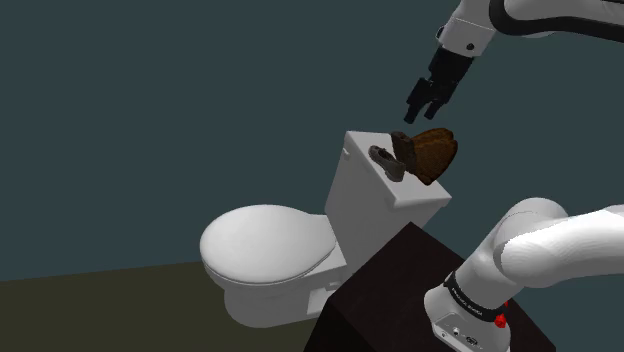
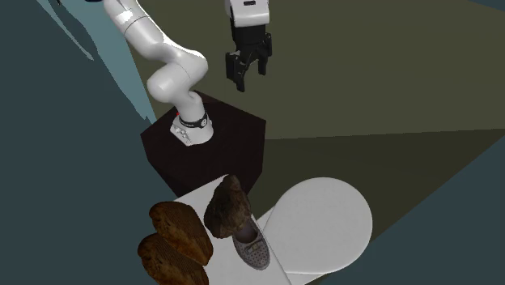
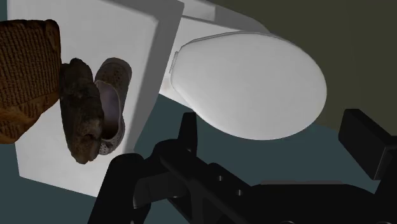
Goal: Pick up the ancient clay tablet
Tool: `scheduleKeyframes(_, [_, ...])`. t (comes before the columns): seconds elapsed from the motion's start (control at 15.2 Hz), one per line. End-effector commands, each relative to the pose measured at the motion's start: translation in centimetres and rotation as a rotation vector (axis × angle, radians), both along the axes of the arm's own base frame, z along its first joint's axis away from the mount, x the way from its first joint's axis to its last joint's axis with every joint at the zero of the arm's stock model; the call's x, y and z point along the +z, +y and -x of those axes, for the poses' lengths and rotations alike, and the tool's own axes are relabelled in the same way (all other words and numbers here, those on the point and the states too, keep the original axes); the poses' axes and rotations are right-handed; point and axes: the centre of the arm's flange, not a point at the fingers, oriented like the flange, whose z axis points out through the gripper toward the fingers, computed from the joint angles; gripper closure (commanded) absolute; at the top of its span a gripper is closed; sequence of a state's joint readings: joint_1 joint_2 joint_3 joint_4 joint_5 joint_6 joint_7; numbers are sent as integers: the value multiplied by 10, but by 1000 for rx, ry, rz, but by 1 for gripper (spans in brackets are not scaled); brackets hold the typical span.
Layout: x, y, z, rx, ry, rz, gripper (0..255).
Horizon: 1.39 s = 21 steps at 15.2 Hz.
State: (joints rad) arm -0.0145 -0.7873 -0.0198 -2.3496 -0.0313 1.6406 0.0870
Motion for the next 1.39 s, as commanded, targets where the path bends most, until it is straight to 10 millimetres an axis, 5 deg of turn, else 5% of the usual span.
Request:
scheduleKeyframes(0.0, [0, 0, 0, 0, 0, 0, 0])
scheduleKeyframes(0.66, [-73, -60, -93, -179, 175, 216, 0])
scheduleKeyframes(1.32, [-144, -151, -160, -359, 350, 432, 0])
